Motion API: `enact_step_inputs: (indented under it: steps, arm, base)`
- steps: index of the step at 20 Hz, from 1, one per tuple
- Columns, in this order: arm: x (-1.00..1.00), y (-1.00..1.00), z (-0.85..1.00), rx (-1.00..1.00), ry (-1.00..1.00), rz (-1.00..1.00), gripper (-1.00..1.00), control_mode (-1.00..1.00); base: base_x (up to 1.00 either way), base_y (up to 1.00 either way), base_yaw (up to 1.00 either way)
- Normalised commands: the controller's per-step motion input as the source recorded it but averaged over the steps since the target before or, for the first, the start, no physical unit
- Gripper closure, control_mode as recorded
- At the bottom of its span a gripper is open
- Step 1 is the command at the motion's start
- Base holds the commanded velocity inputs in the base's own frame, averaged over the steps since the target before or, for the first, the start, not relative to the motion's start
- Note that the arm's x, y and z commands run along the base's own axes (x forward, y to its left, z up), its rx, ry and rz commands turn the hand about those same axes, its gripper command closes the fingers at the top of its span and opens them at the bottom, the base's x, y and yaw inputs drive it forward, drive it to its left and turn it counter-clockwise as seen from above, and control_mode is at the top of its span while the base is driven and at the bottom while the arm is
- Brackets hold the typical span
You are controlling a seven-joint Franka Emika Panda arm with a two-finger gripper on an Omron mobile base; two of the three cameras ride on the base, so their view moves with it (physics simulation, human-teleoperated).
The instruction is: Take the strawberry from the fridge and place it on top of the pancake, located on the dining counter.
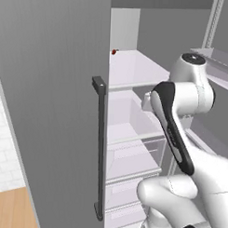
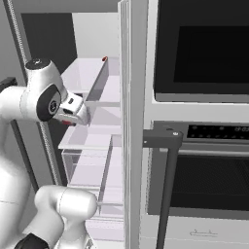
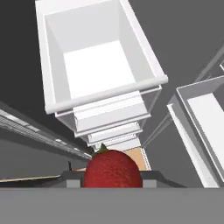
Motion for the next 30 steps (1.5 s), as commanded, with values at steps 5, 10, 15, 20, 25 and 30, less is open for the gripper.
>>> enact_step_inputs:
  steps: [5,10,15,20,25,30]
  arm:
    - [-0.9,-0.02,-0.82,-0.03,0.06,0.0,1.0,-1.0]
    - [-0.87,-0.1,-0.84,0.0,-0.03,0.0,1.0,-1.0]
    - [-0.38,-0.07,-0.31,0.03,-0.02,0.0,1.0,-1.0]
    - [-0.14,0.0,-0.28,0.0,0.0,0.0,1.0,-1.0]
    - [-0.1,0.0,-0.35,-0.04,-0.06,0.0,1.0,-1.0]
    - [0.0,0.0,0.0,0.0,0.0,0.0,1.0,-1.0]
  base:
    - [0.0,0.0,0.0]
    - [0.0,0.0,0.0]
    - [0.0,0.0,0.0]
    - [0.0,0.0,0.0]
    - [0.0,0.0,0.0]
    - [0.0,0.0,0.0]
